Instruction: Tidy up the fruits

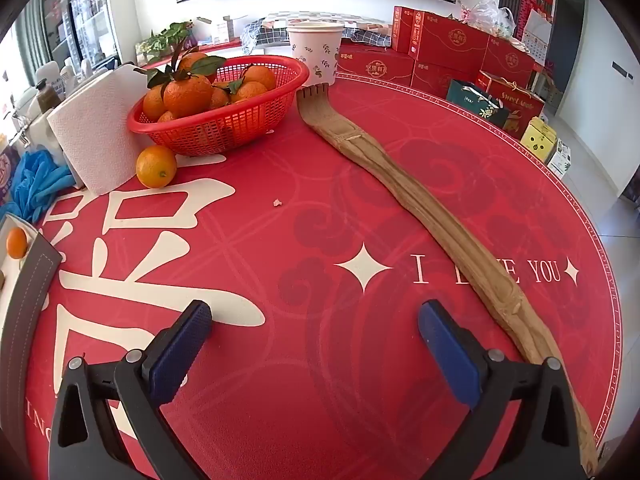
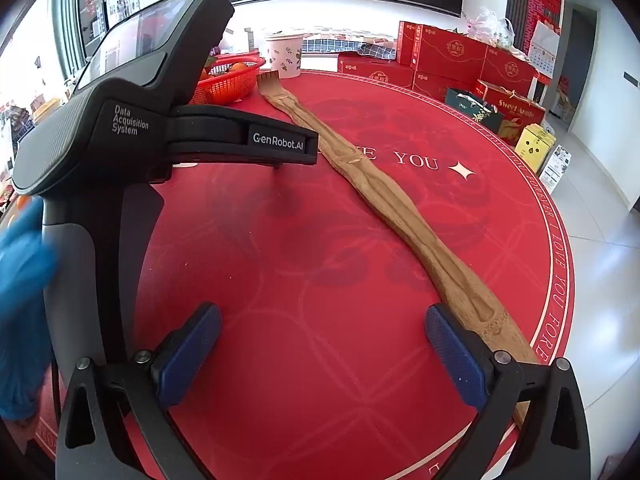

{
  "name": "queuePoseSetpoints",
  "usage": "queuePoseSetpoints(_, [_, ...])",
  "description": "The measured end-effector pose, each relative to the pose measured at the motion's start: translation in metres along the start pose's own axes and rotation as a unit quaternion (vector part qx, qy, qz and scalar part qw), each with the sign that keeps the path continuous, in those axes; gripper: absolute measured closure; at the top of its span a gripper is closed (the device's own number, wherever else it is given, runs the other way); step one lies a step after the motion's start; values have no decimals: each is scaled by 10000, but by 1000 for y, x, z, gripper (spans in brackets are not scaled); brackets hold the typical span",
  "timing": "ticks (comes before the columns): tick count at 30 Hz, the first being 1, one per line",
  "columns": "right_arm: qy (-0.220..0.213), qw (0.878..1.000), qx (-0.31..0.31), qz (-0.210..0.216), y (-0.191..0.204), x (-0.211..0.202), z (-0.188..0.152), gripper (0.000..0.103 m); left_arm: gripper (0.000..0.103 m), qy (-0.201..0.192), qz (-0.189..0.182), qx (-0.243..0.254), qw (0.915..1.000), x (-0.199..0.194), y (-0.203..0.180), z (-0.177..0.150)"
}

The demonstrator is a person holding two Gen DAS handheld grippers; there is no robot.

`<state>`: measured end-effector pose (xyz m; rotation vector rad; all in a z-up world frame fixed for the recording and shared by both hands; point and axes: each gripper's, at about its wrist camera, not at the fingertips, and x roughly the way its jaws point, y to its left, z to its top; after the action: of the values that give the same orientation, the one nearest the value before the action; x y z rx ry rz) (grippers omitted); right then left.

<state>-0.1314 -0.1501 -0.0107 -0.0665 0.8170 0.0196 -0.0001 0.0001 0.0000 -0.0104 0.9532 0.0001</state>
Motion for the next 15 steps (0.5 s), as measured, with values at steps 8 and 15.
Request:
queuePoseSetpoints(8, [-15,10000,-5,9,0,0,0,1,0,5,8,5,10000,0,0,0])
queuePoseSetpoints(15, [-3,10000,10,1,-1,-1,1,1,0,5,8,6,10000,0,0,0])
